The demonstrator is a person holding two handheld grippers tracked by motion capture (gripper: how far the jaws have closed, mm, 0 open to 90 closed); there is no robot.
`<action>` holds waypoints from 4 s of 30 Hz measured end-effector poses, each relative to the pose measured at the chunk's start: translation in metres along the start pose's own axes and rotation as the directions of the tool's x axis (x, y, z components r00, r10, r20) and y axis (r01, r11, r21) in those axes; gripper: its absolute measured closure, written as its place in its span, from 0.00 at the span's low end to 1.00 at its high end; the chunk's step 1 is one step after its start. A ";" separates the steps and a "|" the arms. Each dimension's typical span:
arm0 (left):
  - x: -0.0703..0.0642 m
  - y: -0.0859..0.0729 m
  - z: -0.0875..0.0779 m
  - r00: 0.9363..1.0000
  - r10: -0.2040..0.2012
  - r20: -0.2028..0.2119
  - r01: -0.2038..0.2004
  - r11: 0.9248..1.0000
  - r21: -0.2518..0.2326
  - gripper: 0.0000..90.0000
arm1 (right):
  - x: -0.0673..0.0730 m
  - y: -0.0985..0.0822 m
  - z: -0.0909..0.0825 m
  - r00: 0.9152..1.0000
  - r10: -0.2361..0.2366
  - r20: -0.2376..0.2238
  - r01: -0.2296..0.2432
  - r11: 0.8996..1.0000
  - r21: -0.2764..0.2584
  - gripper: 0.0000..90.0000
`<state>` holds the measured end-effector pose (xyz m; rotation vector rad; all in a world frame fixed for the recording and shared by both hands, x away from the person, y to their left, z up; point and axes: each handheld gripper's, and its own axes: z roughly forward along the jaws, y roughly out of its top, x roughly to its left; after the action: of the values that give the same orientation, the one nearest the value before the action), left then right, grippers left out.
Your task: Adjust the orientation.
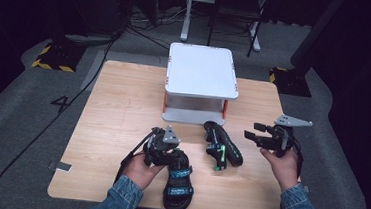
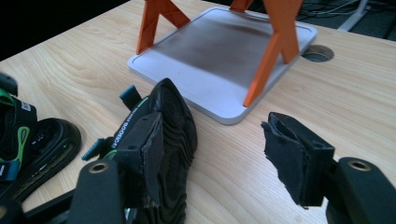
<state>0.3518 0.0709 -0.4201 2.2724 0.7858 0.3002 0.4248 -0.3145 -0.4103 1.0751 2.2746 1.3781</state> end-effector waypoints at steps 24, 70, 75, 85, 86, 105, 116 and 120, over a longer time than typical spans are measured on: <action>0.056 0.006 -0.002 0.988 -0.116 -0.106 0.104 0.988 -0.113 0.96 | -0.005 -0.014 -0.015 0.998 0.036 0.042 -0.037 0.999 0.010 0.42; 0.069 -0.025 0.003 0.995 -0.097 0.007 0.092 0.964 0.249 0.90 | -0.003 -0.010 -0.007 0.999 0.034 0.018 -0.035 0.999 0.010 0.41; 0.071 -0.019 0.001 0.990 -0.137 -0.022 0.139 0.972 0.190 0.94 | -0.005 -0.015 -0.015 0.998 0.049 0.035 -0.050 0.999 0.009 0.41; 0.098 -0.007 0.034 0.937 -0.311 -0.160 0.324 0.944 0.063 0.93 | -0.007 -0.021 -0.020 0.996 0.066 0.053 -0.067 0.998 0.015 0.41; 0.100 -0.008 0.035 0.935 -0.318 -0.158 0.330 0.942 0.058 0.92 | -0.007 -0.021 -0.020 0.996 0.066 0.052 -0.067 0.998 0.013 0.41; 0.095 -0.024 -0.022 0.951 -0.300 -0.077 0.297 0.954 -0.046 0.83 | -0.005 -0.014 -0.009 0.999 0.044 0.026 -0.044 0.999 0.018 0.40; 0.061 -0.010 -0.035 0.978 -0.206 0.031 0.205 0.979 0.007 0.96 | -0.010 -0.013 -0.012 0.998 0.064 0.027 -0.064 0.998 -0.002 0.40; 0.034 0.002 -0.035 0.992 -0.106 0.071 0.104 0.994 0.035 0.96 | -0.008 -0.011 -0.009 0.998 0.054 0.018 -0.054 0.999 0.001 0.40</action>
<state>0.3649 0.1100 -0.3942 2.2488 0.8739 0.1565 0.4202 -0.3288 -0.4161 1.1523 2.2503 1.3817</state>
